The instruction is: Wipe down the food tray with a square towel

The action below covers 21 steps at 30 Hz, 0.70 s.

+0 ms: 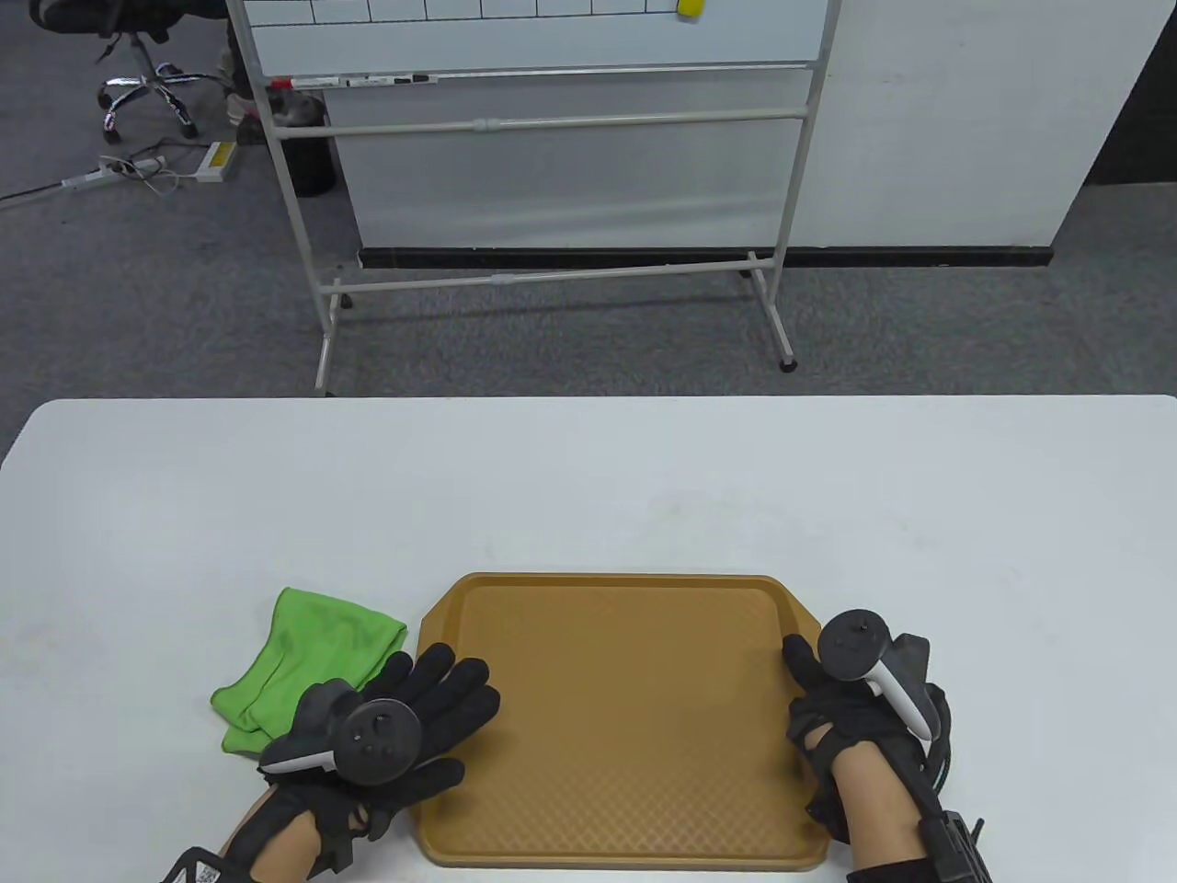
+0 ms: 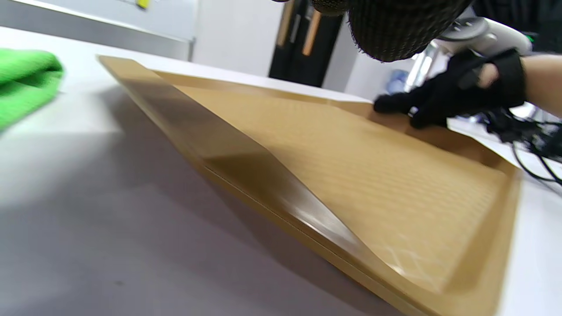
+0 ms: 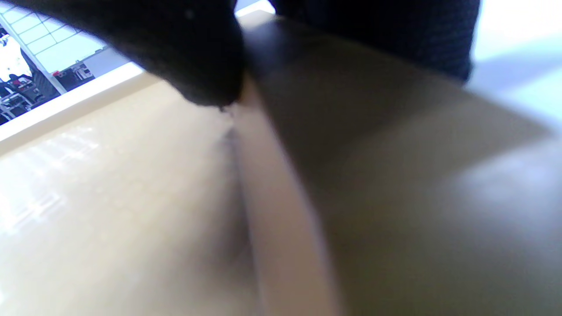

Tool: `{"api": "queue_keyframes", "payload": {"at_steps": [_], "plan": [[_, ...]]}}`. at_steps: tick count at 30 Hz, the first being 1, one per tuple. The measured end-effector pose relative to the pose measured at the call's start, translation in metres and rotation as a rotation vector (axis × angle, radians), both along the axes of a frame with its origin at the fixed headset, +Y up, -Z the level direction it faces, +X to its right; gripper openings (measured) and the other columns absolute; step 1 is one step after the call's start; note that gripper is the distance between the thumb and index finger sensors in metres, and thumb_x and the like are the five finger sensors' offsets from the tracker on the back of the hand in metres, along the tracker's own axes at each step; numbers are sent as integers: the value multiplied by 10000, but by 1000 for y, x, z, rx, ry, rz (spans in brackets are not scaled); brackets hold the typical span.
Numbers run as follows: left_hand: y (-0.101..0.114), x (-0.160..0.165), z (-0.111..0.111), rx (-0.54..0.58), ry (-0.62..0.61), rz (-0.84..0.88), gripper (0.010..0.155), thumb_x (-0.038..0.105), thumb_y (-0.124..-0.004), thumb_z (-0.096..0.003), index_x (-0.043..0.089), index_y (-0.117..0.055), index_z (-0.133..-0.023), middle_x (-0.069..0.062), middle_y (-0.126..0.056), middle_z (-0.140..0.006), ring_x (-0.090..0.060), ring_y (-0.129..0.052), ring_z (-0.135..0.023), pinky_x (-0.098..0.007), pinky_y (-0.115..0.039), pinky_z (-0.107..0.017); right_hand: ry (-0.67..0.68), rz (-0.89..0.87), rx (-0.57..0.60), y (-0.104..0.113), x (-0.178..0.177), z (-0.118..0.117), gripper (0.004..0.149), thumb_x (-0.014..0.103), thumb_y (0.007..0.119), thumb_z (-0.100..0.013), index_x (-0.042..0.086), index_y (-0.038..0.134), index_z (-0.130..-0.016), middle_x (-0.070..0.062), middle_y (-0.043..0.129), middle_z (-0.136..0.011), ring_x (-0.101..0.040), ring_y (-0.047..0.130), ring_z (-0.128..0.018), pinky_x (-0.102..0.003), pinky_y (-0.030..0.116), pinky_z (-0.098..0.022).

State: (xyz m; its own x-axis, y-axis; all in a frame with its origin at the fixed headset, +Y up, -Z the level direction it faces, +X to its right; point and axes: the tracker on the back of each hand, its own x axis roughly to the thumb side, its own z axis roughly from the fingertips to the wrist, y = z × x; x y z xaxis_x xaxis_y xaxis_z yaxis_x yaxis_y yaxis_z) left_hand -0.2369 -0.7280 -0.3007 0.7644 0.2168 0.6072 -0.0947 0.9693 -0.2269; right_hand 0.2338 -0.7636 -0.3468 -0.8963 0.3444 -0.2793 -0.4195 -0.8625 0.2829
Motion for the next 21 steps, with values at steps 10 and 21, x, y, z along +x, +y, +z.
{"api": "queue_keyframes", "payload": {"at_steps": [10, 21], "plan": [[-6, -87, -28, 13, 588, -65, 654, 409, -684, -533, 356, -365, -1101, 24, -239, -1205, -376, -235, -1102, -537, -193, -738, -9, -6, -9, 0, 1, 1, 665, 313, 841, -448, 383, 520, -1027, -172, 557, -1087, -339, 888, -630, -456, 821, -428], [-51, -119, -43, -395, 739, -24, 805, 472, -721, -511, 278, -202, -1094, -36, -85, -1179, -425, -192, -1092, -571, -202, -751, -11, -4, -54, 1, 0, 2, 678, 315, 819, -464, 398, 467, -1037, -162, 494, -1108, -336, 846, -674, -464, 791, -464]]}}
